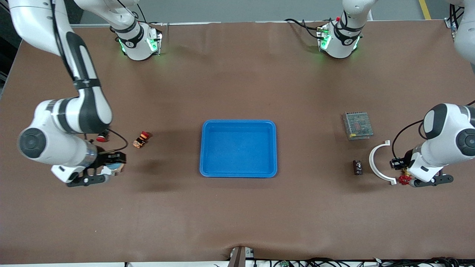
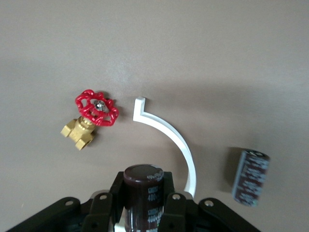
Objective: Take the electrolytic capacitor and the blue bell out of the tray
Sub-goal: 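Carry the bell toward the breaker while the left gripper carries the capacitor to the clamp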
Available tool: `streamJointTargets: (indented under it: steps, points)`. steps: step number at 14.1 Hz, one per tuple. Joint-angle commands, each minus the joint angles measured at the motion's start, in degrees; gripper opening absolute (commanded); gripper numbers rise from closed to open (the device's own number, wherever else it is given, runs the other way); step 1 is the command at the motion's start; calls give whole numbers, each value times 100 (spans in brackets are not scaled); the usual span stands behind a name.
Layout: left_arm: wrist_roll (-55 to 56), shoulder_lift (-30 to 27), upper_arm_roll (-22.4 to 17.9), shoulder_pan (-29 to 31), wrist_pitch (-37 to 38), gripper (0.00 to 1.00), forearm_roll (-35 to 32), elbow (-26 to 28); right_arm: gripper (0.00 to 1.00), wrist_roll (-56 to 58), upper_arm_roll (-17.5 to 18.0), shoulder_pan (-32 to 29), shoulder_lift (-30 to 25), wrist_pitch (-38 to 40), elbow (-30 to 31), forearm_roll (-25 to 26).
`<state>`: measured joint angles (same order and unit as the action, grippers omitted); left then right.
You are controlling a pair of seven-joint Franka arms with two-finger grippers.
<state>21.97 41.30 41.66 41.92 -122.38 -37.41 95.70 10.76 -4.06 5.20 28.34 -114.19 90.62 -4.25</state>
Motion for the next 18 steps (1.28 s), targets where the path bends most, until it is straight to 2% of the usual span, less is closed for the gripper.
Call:
streamJointTargets:
  steps: [1,6,8,11,15,18]
  points:
    - [-44,106,-140,27,-320,6,-327,62,0,968,134,-615,276,2,-246,152]
    - [-228,212,-334,27,-523,6,-407,98,0,2261,134,-1109,1084,-33,-1071,152]
    - [-237,282,-369,27,-558,6,-407,115,0,2517,134,-1179,1208,-164,-1135,161]
    - [-246,282,-369,228,-856,6,-407,378,0,3079,134,-1389,1489,-831,-1196,170]
    - [-238,291,-378,300,-1068,6,-416,537,0,3826,134,-1724,2209,-895,-2091,170]
    - [-237,335,-378,300,-1129,7,-425,546,0,4117,134,-1882,2544,-912,-2452,170]
